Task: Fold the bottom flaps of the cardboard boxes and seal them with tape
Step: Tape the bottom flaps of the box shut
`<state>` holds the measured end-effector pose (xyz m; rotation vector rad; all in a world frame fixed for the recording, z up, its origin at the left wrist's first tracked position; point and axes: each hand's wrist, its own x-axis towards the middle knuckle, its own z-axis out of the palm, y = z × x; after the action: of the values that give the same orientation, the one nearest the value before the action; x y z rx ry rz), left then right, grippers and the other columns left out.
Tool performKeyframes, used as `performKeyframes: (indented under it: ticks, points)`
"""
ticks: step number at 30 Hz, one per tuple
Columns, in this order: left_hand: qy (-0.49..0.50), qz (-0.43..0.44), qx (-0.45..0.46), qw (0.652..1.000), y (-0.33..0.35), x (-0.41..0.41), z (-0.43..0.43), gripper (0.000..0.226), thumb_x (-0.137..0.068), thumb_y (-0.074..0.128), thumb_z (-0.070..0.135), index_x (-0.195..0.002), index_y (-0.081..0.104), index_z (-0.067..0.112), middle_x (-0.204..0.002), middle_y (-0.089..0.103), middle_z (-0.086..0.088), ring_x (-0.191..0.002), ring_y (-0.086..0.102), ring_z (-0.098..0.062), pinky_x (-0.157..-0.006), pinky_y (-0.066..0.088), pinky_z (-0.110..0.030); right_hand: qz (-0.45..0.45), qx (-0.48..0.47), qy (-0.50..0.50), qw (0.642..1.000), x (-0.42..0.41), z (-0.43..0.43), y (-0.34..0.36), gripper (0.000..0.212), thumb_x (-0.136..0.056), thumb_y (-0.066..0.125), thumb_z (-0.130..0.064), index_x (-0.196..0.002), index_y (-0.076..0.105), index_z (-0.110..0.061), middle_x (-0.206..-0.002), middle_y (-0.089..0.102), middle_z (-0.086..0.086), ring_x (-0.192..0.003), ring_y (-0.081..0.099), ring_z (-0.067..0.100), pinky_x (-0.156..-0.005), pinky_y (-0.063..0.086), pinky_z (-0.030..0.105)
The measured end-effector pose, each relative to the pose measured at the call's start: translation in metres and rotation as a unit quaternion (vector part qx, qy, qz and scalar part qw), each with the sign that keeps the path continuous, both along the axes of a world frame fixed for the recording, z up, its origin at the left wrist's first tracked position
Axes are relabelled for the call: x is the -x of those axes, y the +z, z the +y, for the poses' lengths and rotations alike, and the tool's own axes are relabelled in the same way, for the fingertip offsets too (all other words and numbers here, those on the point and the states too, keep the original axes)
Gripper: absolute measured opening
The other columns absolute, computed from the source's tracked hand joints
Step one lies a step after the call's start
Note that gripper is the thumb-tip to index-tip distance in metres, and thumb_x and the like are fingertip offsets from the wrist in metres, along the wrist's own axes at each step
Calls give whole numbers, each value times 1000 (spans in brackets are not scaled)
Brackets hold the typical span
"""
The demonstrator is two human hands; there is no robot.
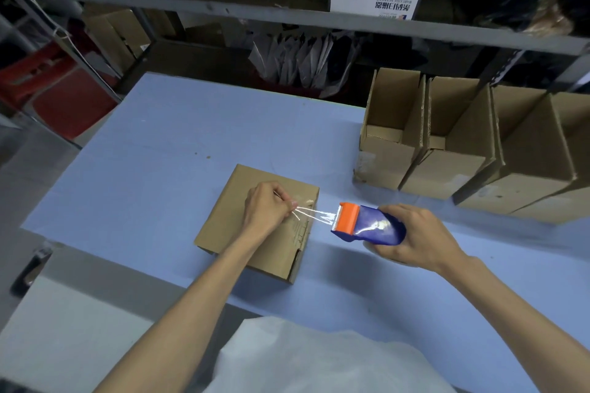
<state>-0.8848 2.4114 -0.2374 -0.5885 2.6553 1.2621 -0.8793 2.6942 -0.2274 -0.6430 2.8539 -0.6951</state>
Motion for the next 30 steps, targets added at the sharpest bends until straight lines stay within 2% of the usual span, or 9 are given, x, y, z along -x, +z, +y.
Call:
performKeyframes:
  ticks: [7,12,15,18,20,21,23,26,30]
  points:
    - [-17,-9,40,999,-7,-1,2,24,-72,82,21,-64,59,18,-64,69,-1,-73,68,-19,-72,53,-32,-24,-19,25,999,5,-4,-7,62,-63,81,-51,-112,58,-22,-98,67,-7,-80,56,8,-61,41,15]
    - [-45,-10,51,998,-8,3,2,25,-69,78,15,-62,54,17,-54,63,3,-50,58,-11,-58,46,-24,-23,-41,31,998,6,-8,-11,58,-64,79,-51,-110,58,-23,-97,66,-7,-77,49,4,-57,32,7]
    - [-66,-40,76,994,-4,5,3,28,-70,75,15,-68,47,17,-54,64,-3,-43,52,-13,-52,49,-27,-26,-58,36,997,8,-10,-12,53,-65,77,-50,-107,58,-24,-94,65,-7,-76,53,8,-56,35,10]
    - [-75,-67,135,986,1,12,0,35,-69,82,28,-74,50,13,-67,67,-11,-58,61,-22,-48,39,-27,-29,-69,37,997,10,-11,-12,50,-66,75,-49,-105,58,-23,-92,65,-6,-80,59,13,-58,43,17]
    - [-79,-81,192,975,1,14,-7,54,-65,84,48,-73,50,7,-78,64,-13,-76,60,-29,-55,36,-33,-34,-73,35,996,10,-12,-13,50,-66,75,-49,-105,57,-23,-92,64,-6,-83,61,15,-61,47,19]
    - [-80,-75,188,976,-1,13,-11,56,-65,83,52,-72,49,7,-77,63,-11,-77,58,-28,-58,37,-34,-40,-70,33,996,10,-12,-13,51,-67,75,-50,-106,57,-23,-94,64,-5,-84,61,15,-63,50,22]
    - [-82,-26,137,987,-7,7,-12,47,-66,84,44,-72,50,12,-68,58,-1,-69,54,-21,-58,37,-32,-43,-69,35,996,12,-13,-13,54,-67,76,-50,-108,56,-22,-96,64,-6,-85,60,14,-63,48,20]
    - [-124,79,101,984,-13,0,-5,25,-68,84,21,-72,59,22,-69,55,10,-64,52,-2,-61,39,-25,-40,-84,45,995,15,-18,-14,51,-67,75,-51,-105,55,-25,-94,62,-7,-81,55,12,-54,32,12]
    - [-202,79,84,973,-18,-1,-4,14,-74,78,17,-78,69,27,-81,57,13,-67,53,3,-66,42,-22,-41,-109,50,992,19,-27,-12,53,-67,69,-63,-102,56,-25,-90,61,-6,-79,55,15,-57,41,22]
